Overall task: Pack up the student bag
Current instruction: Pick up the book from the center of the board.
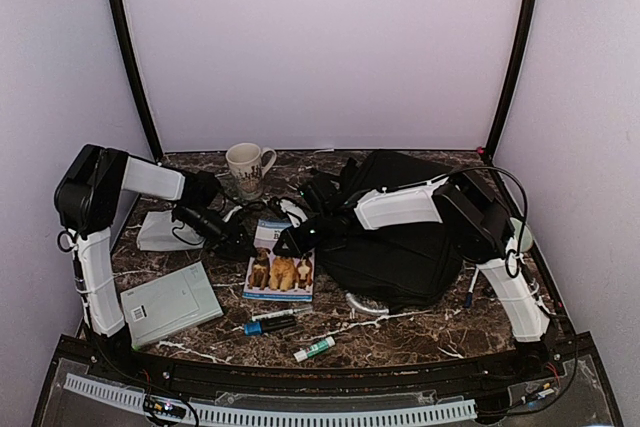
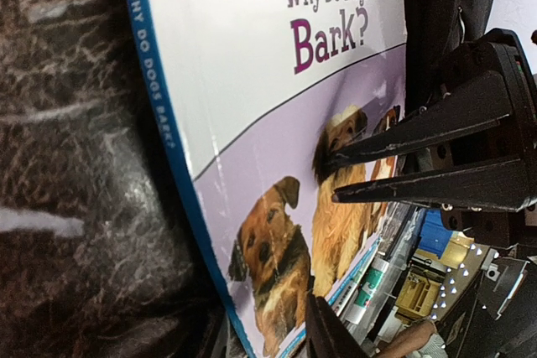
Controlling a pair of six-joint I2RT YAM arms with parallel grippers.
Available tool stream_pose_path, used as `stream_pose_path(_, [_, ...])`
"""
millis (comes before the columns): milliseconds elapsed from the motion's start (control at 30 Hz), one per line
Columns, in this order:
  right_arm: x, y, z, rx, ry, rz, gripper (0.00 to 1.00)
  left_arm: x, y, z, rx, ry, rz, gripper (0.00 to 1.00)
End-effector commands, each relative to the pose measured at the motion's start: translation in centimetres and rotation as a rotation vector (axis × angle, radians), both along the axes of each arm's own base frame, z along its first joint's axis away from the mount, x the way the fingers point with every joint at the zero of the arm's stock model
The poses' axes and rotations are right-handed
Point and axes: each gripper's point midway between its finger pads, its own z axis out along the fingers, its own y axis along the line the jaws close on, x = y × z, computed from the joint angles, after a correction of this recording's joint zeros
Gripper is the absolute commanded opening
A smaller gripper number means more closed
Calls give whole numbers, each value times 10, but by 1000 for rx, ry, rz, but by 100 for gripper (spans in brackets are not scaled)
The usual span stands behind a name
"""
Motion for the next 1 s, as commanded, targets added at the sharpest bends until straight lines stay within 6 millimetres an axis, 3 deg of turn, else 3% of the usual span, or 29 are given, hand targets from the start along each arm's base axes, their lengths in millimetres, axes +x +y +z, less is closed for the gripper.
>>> stream_pose_path(0, [-26,-45,-99,-251,152,-32,12,-4,-16,13,-108,53,16,32])
stream_pose_path(100, [-23,-44,-82,-235,143,-20,13,-1,-6,1,-7,62,74,32])
stream_pose_path(300, [-3,-46,23,-101,-15,-24,22,0,9,-4,92,17,161,33])
stream_pose_path(433, [-9,-49,57,-91,-112,17,24,0,15,-2,121,-19,202,32])
stream_pose_path(533, [-17,-54,53,-117,-110,52,24,-3,17,0,121,-35,214,32])
stream_pose_path(600, [-24,-58,37,-137,-77,67,22,-4,18,0,124,-36,219,33])
stream_pose_path(733, [-34,-68,1,-193,-16,77,18,-7,23,-3,153,-47,217,44])
stream_pose_path(967, [-33,-84,-41,-307,13,37,7,-15,28,-16,189,-28,217,53])
